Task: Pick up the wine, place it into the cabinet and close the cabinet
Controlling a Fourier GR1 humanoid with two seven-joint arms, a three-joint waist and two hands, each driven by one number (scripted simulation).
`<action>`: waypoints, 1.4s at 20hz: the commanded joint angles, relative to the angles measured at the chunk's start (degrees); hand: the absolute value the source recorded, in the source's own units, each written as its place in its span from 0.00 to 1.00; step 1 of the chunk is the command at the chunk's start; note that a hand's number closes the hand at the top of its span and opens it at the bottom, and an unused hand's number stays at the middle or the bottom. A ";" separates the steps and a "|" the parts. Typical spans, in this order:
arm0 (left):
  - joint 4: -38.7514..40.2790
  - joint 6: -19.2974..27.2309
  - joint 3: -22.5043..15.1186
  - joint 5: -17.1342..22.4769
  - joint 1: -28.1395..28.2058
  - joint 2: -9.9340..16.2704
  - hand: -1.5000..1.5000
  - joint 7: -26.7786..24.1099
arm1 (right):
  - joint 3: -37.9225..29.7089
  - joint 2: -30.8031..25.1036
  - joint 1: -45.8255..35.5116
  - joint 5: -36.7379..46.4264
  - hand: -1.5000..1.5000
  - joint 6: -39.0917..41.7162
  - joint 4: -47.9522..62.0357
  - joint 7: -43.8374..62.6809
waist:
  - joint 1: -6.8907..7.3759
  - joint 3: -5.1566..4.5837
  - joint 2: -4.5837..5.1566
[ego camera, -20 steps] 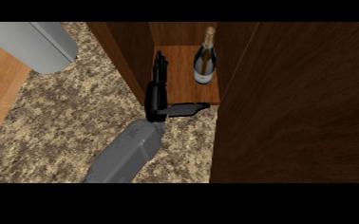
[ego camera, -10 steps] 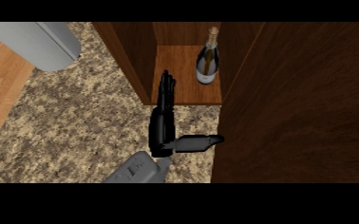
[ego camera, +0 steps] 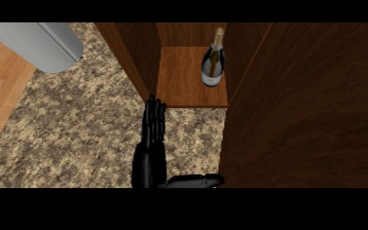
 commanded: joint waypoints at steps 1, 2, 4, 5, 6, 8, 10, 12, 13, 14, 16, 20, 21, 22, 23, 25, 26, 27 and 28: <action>-7.78 -1.17 1.47 -1.30 3.48 4.10 0.00 2.72 | -2.21 -1.21 -1.08 -5.17 0.00 0.28 -2.68 2.32 | -0.05 -0.02 0.10; -9.09 -0.88 -0.03 -2.28 2.95 3.88 0.00 3.20 | -1.63 -0.99 -1.74 -5.58 0.00 0.96 -0.94 1.39 | -0.02 -0.01 0.11; -12.67 -1.34 -2.33 -2.50 8.35 7.21 0.00 1.66 | -3.59 -1.04 0.62 -11.16 0.00 2.89 -0.36 0.64 | 0.14 0.03 0.06; -15.28 -1.36 -5.56 -4.13 11.56 9.14 0.00 0.16 | 0.96 -0.02 1.37 -7.35 0.00 1.84 -4.01 3.40 | 0.20 -0.01 -0.10; -16.93 -1.38 -3.33 -4.12 10.44 10.70 0.00 1.47 | -0.01 -0.76 1.45 -9.54 0.00 2.04 -4.37 5.36 | 0.03 -0.01 -0.04; -20.70 -2.13 -4.36 -3.93 12.06 13.34 0.00 2.60 | 4.57 -0.29 2.42 -8.51 1.00 1.86 -7.79 9.56 | -0.07 -0.03 -0.22; -18.39 -5.83 -3.30 -3.31 12.36 13.62 0.00 2.25 | -1.34 -3.01 2.38 -12.20 1.00 6.21 -2.52 4.11 | -0.26 0.01 0.10; -20.59 -9.48 -1.14 -1.51 15.27 17.08 0.00 0.60 | 1.98 -1.61 1.93 -9.90 1.00 6.14 -2.28 4.25 | -0.04 -0.03 0.08; -24.12 -9.41 -2.15 -1.77 16.08 18.73 0.00 1.93 | 4.33 -1.37 3.92 -7.44 1.00 7.15 -4.13 3.30 | -0.11 -0.02 -0.01; -22.51 -10.31 -3.06 -3.07 18.29 18.51 0.00 -1.31 | 2.58 -2.00 8.41 -9.08 1.00 9.34 -4.60 0.48 | -0.31 0.00 0.00; -24.47 -14.80 3.14 1.04 19.22 22.89 0.00 -0.27 | 4.42 -1.25 1.74 -6.45 1.00 6.52 -2.93 3.90 | 0.09 -0.07 0.09; -25.79 -15.48 4.90 1.90 22.02 24.44 0.00 -0.89 | 6.70 -0.71 6.61 -13.46 1.00 7.30 -5.70 7.97 | -0.15 -0.05 -0.04; -29.31 -15.65 7.92 3.47 21.17 27.22 0.00 1.65 | 10.34 1.50 7.43 -11.48 1.00 6.30 -4.14 7.97 | -0.02 -0.04 -0.08; -27.67 -14.64 5.94 1.75 22.06 25.07 0.00 0.00 | 10.81 0.97 7.67 -13.42 1.00 5.87 -6.38 11.13 | -0.18 -0.05 -0.10; -28.22 -17.70 6.42 2.56 25.32 26.82 0.00 -2.90 | 12.80 2.30 10.53 -11.87 1.00 6.51 -4.06 8.39 | 0.11 -0.05 -0.14; -30.10 -17.11 10.02 3.80 25.24 28.22 0.00 -1.04 | 13.71 1.58 11.11 -11.93 1.00 6.65 -6.95 10.05 | -0.08 -0.04 -0.09; -30.45 -19.75 11.89 5.88 26.78 29.34 0.00 -1.82 | 17.01 2.65 12.13 -9.25 1.00 5.44 -3.75 7.48 | 0.12 -0.06 -0.06; -30.32 -18.63 12.43 5.08 26.16 28.62 0.00 -1.78 | 18.23 2.67 10.92 -10.28 1.00 4.25 -5.45 11.09 | 0.07 -0.07 -0.04; -31.42 -20.32 14.10 6.13 28.66 30.08 0.00 -3.48 | 19.03 1.73 15.94 -11.02 1.00 7.86 -6.40 8.05 | -0.04 -0.03 -0.18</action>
